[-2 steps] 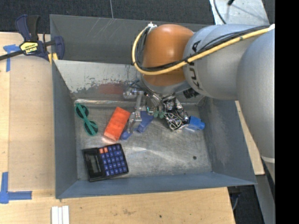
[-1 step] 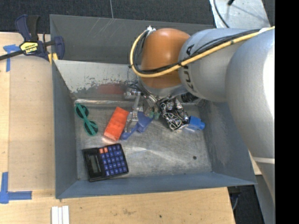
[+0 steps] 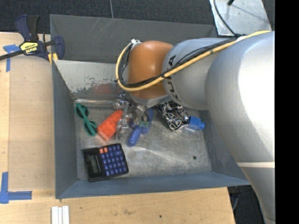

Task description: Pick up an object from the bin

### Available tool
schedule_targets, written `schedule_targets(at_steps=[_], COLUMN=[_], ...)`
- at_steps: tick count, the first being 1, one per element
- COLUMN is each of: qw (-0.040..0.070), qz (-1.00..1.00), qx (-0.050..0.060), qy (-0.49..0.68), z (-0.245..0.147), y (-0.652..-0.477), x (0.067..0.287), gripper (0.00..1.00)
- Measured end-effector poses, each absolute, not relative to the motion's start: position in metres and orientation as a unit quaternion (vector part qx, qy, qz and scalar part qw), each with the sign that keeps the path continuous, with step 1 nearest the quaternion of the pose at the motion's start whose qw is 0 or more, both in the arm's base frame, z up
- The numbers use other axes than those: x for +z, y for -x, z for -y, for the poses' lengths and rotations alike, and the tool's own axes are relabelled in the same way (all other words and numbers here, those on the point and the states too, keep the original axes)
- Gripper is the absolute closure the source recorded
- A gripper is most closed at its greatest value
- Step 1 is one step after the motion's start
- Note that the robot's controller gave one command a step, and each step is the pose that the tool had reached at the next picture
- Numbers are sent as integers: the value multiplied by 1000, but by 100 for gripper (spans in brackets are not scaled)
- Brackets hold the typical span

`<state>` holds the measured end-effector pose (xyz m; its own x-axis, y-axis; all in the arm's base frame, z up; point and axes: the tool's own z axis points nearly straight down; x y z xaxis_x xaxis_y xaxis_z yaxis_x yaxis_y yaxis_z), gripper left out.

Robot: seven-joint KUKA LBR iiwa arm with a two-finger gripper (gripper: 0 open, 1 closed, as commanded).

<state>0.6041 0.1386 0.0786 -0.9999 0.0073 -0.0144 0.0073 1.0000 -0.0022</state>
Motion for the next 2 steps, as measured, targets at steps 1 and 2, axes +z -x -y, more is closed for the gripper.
schedule_targets(at_steps=[1, 2], qw=[8, 4], qz=[-1000, -1000], qx=[-1, 0], qy=[-4, -9], z=[-139, -110], y=[-604, -581], x=[79, 239], gripper=[100, 100])
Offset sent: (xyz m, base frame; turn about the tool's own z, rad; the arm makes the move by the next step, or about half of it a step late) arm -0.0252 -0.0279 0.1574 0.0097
